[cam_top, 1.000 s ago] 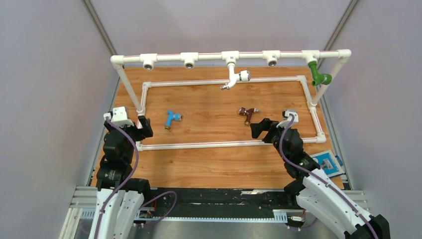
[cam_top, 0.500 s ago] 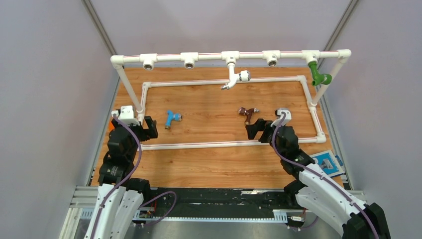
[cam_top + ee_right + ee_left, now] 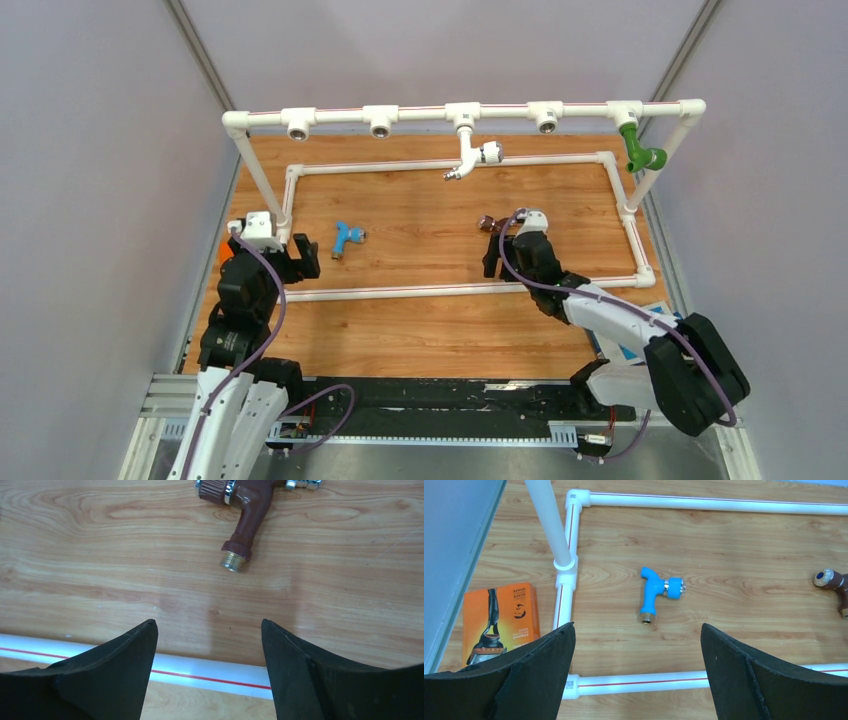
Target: Install the water faucets
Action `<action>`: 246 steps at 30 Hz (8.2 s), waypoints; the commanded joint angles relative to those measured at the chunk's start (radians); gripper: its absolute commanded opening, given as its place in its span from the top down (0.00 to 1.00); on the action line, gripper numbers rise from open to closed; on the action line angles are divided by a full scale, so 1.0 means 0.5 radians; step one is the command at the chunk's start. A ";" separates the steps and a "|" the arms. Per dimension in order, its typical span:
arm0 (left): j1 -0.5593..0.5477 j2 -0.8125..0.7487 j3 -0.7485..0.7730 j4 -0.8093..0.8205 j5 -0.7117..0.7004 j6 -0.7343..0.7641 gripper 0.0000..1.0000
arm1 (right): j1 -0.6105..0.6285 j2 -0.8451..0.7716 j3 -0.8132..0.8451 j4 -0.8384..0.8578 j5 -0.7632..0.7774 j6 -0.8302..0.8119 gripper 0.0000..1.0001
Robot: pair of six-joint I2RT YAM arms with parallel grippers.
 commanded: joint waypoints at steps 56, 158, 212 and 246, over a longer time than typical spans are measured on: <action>-0.440 0.492 0.273 0.492 1.894 0.920 0.00 | 0.127 -0.455 0.240 -0.069 -1.678 -0.756 1.00; -0.171 0.232 -0.062 0.584 0.557 -1.611 1.00 | -0.600 0.990 3.307 -1.974 -1.371 -2.634 0.11; 0.403 1.354 0.966 1.167 1.008 -2.807 1.00 | -0.348 0.592 2.501 -1.379 -0.258 -1.907 1.00; 0.523 1.505 1.132 0.937 1.192 -2.786 1.00 | -0.327 0.555 2.384 -1.373 -0.476 -2.097 1.00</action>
